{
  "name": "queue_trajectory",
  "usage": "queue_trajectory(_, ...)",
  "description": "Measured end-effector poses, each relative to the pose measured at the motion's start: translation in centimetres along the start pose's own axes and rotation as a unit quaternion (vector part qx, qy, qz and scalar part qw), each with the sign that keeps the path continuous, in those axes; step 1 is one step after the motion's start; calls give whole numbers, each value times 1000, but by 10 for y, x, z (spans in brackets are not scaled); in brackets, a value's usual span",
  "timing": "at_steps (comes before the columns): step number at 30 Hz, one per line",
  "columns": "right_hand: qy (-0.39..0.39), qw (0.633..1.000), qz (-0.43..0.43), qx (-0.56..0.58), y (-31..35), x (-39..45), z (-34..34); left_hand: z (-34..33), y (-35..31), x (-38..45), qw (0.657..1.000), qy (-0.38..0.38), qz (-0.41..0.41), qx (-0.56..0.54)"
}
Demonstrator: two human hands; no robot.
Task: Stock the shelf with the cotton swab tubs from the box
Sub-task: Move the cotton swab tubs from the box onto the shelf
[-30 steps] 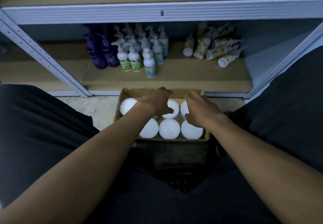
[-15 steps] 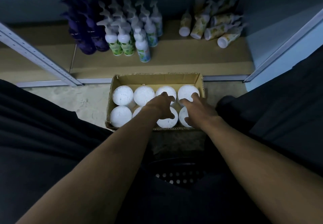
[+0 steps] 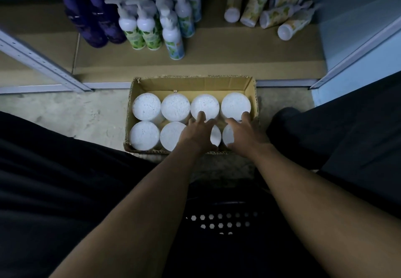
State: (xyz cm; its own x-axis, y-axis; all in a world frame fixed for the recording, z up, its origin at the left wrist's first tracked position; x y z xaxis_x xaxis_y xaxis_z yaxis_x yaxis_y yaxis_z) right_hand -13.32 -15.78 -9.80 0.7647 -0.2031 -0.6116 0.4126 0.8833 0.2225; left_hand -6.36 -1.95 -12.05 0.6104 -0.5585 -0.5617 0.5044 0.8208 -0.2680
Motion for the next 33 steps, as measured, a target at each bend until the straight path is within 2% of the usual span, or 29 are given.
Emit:
queue_trajectory(5, -3, 1000, -14, 3, -4, 6, -8, -7, -3, 1, 999, -35, 18, -12)
queue_trajectory(14, -12, 999, -29, 7, -4, 13, -15, -7, -8, 0, 997, -49, 53, -1)
queue_trajectory(33, -5, 999, -48, -19, 1, 15, -15, -11, -10, 1, 997, -66, 43, 14)
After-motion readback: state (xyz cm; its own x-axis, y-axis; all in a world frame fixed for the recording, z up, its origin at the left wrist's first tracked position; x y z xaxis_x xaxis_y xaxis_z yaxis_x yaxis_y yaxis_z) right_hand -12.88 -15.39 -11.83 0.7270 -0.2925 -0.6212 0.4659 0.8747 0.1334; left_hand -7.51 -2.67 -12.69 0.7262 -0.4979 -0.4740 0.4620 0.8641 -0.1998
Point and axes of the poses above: each hand's wrist, its own x-axis towards the middle knuckle, its own z-axis out of the back of the hand, y = z × x, the point moved 2 cm from there along x, towards the middle knuckle, and after that the axes turned 3 degrees about y, right-handed, at the moved point
